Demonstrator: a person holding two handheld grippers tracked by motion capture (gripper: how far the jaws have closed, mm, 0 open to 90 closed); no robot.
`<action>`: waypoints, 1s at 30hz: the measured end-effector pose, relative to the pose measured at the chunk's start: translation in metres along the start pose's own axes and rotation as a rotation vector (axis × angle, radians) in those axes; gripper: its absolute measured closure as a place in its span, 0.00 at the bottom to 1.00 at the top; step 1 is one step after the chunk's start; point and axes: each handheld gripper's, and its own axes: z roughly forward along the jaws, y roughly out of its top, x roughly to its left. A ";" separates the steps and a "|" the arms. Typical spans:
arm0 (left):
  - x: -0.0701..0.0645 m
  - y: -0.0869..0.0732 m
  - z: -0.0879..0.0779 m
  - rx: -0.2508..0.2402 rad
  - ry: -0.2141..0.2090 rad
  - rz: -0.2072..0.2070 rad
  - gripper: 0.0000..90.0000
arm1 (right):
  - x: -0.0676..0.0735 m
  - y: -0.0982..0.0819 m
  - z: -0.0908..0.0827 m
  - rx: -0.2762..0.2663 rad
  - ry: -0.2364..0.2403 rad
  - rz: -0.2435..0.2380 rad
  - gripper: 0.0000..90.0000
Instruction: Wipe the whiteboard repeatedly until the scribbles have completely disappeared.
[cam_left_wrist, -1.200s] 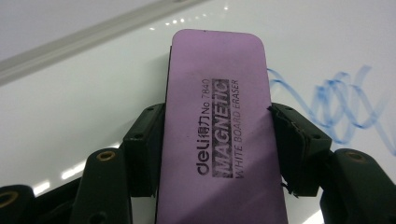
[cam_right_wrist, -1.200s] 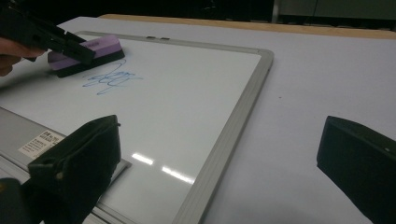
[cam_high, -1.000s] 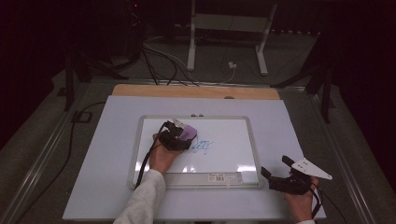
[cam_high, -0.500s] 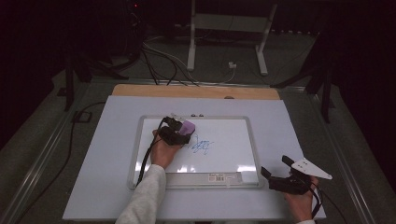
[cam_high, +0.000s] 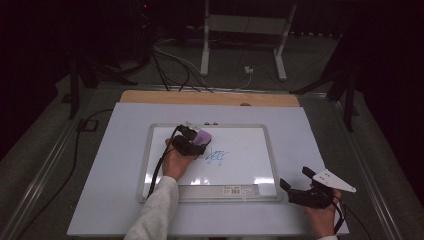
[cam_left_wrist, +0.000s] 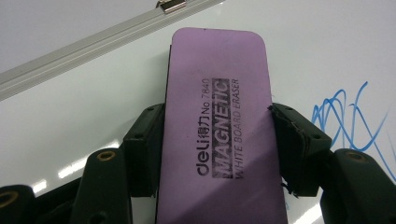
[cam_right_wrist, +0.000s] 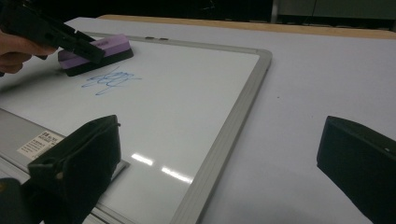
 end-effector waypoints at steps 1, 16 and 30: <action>-0.003 -0.001 -0.001 0.002 -0.008 0.019 0.46 | 0.000 0.000 0.000 0.001 0.000 0.000 0.00; 0.004 -0.002 -0.003 0.011 0.024 -0.004 0.46 | 0.000 0.000 0.000 0.003 0.001 0.002 0.00; -0.005 0.001 -0.002 0.021 -0.003 0.054 0.46 | 0.002 0.000 0.002 0.007 0.003 -0.004 0.00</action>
